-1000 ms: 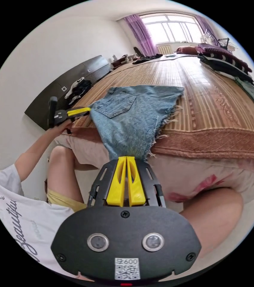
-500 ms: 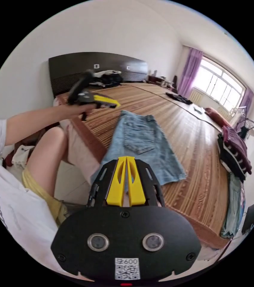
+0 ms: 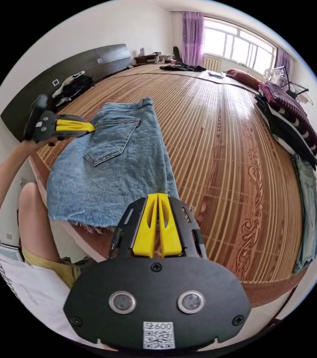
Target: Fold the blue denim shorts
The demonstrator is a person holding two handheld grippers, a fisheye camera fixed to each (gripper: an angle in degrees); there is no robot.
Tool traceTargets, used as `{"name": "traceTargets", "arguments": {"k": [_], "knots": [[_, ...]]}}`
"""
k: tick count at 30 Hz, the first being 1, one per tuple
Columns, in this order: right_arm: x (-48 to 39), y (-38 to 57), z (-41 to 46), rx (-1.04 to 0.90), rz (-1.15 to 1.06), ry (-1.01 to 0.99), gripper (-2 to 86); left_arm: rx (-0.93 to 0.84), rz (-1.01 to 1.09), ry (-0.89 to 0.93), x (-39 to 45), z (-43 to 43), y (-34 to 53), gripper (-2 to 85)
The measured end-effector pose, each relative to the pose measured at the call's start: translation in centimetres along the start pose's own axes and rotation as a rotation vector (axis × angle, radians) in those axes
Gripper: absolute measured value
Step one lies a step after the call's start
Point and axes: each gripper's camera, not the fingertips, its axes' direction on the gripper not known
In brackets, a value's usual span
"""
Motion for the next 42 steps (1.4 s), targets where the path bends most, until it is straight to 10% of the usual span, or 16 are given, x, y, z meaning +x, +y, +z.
{"name": "traceTargets", "arguments": {"k": [15, 22, 29, 35, 37, 42], "knots": [[5.2, -0.2, -7.9, 0.19, -0.021, -0.1, -0.9, 0.166, -0.557, 0.784, -9.3, -12.0, 25.3, 11.7], [5.5, -5.6, -3.1, -0.08, -0.121, -0.006, -0.8, 0.268, -0.592, 0.966, -10.8, -12.2, 28.7, 3.3], [6.3, -16.5, -0.3, -0.143, -0.276, 0.271, -0.8, 0.455, -0.72, 0.996, -1.5, -13.1, 26.2, 1.1], [4.5, -20.3, -11.9, 0.224, -0.202, 0.008, -0.8, 0.533, -0.5, 1.223, 14.3, -14.2, 17.4, 0.8], [3.6, -19.6, -15.5, 0.225, -0.261, -0.062, -0.8, 0.498, -0.336, 1.093, 16.6, -15.9, 18.1, 0.5], [7.2, -12.7, -20.4, 0.171, -0.273, -0.149, -0.8, 0.447, -0.397, 0.048, 9.5, -18.9, 27.9, 0.5]]}}
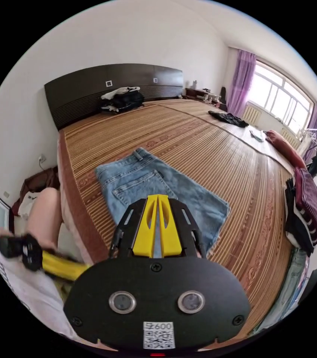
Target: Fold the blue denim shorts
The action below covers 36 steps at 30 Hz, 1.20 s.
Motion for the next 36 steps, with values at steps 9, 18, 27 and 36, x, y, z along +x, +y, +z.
{"name": "traceTargets", "arguments": {"k": [9, 18, 27, 36], "knots": [[8.6, 20.3, -11.4, 0.357, 0.585, -0.471, -0.2, -0.252, -0.077, 0.23, -20.3, 9.2, 6.7, 0.7], [-7.7, 20.9, -10.4, 0.175, 0.157, 0.154, 9.3, -0.15, 0.267, -0.189, -2.8, 6.6, 9.5, 0.7], [-23.5, 18.3, 3.7, -0.222, -0.592, 0.454, 3.3, -0.078, 0.368, -0.006, 10.9, 8.0, 16.4, 2.4], [-25.4, 16.0, 3.6, -0.165, -0.506, 0.348, -0.8, -0.208, 0.089, 0.203, 9.9, 14.1, 14.6, 7.7]]}}
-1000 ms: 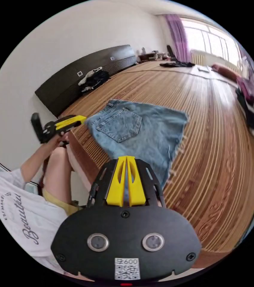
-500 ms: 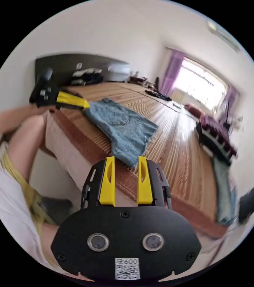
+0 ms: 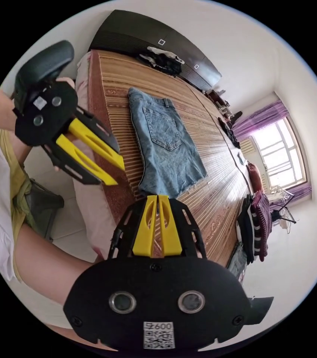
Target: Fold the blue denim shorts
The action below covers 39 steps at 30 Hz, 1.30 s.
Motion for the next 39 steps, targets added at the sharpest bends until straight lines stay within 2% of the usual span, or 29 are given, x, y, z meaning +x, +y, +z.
{"name": "traceTargets", "arguments": {"k": [3, 6, 10, 14, 17, 21, 23, 27, 29, 30, 33, 35, 39], "knots": [[-0.2, -0.9, 0.3, -0.003, 0.002, -0.035, -0.8, -0.008, -0.208, 0.125, -4.0, 1.9, -1.0, 9.6], [-1.0, -1.3, 0.8, 0.003, -0.01, -0.028, -0.8, 0.085, -0.331, 0.078, -6.8, 1.9, -0.4, 8.2], [-1.6, -1.4, 1.3, 0.05, 0.016, -0.041, -0.8, 0.068, -0.385, 0.081, -8.6, 3.6, 0.0, 7.6], [-1.6, -0.9, 1.5, 0.071, 0.029, -0.032, -0.8, 0.153, -0.481, 0.028, -11.1, 3.3, 1.6, 6.2], [-0.8, -0.6, 1.7, 0.072, 0.034, -0.067, -0.8, 0.086, -0.47, 0.027, -12.7, 4.8, 1.3, 5.2], [-0.1, 0.2, 2.1, 0.058, 0.016, -0.076, -0.8, 0.124, -0.479, -0.008, -14.7, 4.5, 2.1, 3.8], [0.8, 1.3, 1.8, 0.069, -0.007, -0.162, -0.8, 0.105, -0.478, -0.011, -15.4, 4.9, 2.4, 3.1], [5.1, 4.3, -0.5, 0.269, 0.12, -0.303, -0.7, 0.082, -0.485, -0.043, -16.6, 5.7, 4.1, 2.3], [9.2, 5.1, -0.3, 0.425, 0.317, -0.407, -0.8, 0.081, -0.497, -0.041, -17.2, 6.1, 5.0, 2.2], [9.8, 4.7, 0.4, 0.431, 0.335, -0.449, -0.8, 0.077, -0.508, -0.037, -17.6, 6.4, 5.6, 2.1], [10.0, -0.1, 6.6, 0.265, 0.279, -0.581, -0.8, 0.083, -0.504, -0.042, -18.6, 6.5, 6.6, 2.0], [8.2, -3.6, 12.4, 0.067, 0.19, -0.511, -0.9, 0.073, -0.494, -0.04, -19.2, 6.4, 6.9, 2.0], [7.3, -4.2, 17.3, -0.029, 0.101, -0.431, -0.9, 0.063, -0.489, -0.048, -20.1, 6.1, 8.6, 2.0]]}}
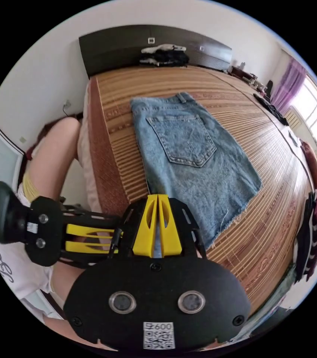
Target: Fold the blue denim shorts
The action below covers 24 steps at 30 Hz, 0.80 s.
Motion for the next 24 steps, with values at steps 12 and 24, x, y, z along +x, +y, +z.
{"name": "traceTargets", "arguments": {"k": [12, 24], "knots": [[8.9, 4.1, -3.4, 0.238, 0.049, -0.227, -0.9, 0.032, 0.117, -0.058, -2.7, -1.7, 4.1, 2.0], [28.0, -1.2, 1.5, 0.286, 0.371, -0.181, -0.8, 0.053, 0.232, -0.054, -5.4, -3.9, 8.3, 2.1]]}}
